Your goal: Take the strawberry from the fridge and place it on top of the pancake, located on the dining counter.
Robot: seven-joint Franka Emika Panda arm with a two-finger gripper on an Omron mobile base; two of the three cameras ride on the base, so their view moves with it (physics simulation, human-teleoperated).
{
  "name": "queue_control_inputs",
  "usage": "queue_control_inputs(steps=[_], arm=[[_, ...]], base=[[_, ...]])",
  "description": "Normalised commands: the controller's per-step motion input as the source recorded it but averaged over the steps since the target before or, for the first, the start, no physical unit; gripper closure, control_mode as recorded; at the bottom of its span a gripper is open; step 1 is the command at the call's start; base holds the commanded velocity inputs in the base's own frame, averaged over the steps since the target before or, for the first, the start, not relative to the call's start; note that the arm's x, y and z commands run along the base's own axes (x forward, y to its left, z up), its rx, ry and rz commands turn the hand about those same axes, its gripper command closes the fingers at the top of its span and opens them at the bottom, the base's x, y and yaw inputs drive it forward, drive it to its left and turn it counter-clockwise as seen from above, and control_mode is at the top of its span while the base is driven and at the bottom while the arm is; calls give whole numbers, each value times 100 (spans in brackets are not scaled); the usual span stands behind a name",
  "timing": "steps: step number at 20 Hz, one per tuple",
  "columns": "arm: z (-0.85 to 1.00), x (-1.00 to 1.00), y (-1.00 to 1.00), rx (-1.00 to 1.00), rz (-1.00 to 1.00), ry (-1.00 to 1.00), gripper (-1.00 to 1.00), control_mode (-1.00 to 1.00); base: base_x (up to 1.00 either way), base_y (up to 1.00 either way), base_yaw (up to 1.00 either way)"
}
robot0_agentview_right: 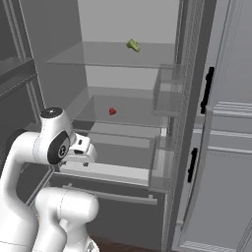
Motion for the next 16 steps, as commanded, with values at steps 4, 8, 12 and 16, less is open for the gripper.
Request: queue_control_inputs(steps=[4, 8, 12, 16], arm=[[0, 0, 0, 0, 0, 0, -100, 100], [0, 0, 0, 0, 0, 0, -100, 100], [0, 0, 0, 0, 0, 0, -100, 100], [0, 0, 0, 0, 0, 0, -100, 100]], base=[[50, 0, 0], [54, 0, 0], [51, 0, 0], [48, 0, 0]])
